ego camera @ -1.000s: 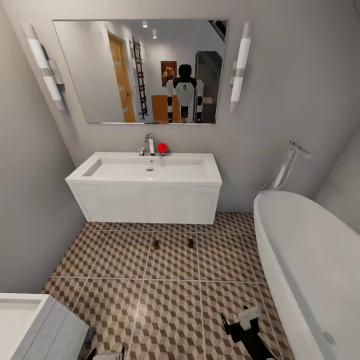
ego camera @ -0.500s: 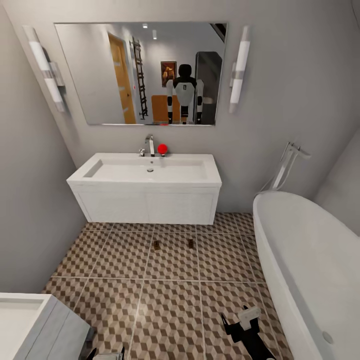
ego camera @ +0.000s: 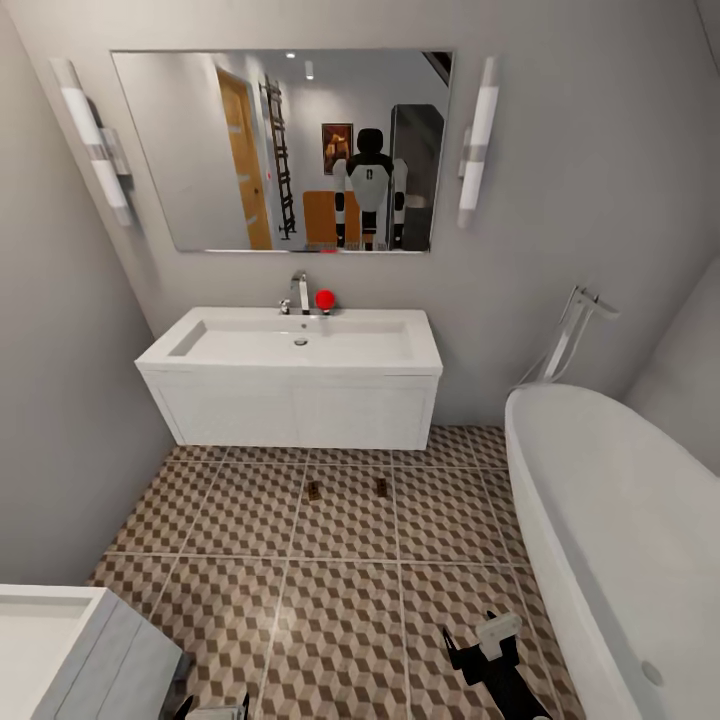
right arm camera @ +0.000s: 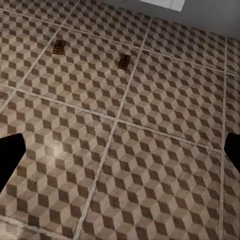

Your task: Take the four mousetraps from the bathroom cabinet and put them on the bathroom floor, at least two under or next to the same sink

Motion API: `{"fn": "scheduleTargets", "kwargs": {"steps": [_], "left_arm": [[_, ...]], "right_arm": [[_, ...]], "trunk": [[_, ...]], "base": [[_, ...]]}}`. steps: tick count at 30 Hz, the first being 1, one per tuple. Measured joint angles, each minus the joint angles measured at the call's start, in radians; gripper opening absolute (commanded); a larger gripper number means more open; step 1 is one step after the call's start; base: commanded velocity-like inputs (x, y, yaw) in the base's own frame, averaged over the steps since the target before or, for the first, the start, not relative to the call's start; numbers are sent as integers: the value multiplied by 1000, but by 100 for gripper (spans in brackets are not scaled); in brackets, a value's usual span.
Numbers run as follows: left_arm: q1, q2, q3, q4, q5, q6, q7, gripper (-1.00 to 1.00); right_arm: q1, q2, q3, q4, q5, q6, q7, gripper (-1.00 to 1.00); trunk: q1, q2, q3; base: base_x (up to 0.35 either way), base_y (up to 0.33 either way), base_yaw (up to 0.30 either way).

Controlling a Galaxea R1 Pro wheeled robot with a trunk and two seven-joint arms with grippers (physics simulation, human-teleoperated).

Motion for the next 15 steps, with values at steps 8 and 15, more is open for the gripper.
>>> {"fn": "scheduleTargets", "kwargs": {"steps": [8, 15], "left_arm": [[0, 0, 0, 0, 0, 0, 0, 100], [0, 0, 0, 0, 0, 0, 0, 100]], "right_arm": [[0, 0, 0, 0, 0, 0, 0, 100], [0, 0, 0, 0, 0, 0, 0, 100]], "trunk": [[-31, 56, 25], [-42, 78, 35]], "base": [[0, 0, 0], [0, 0, 0]]}}
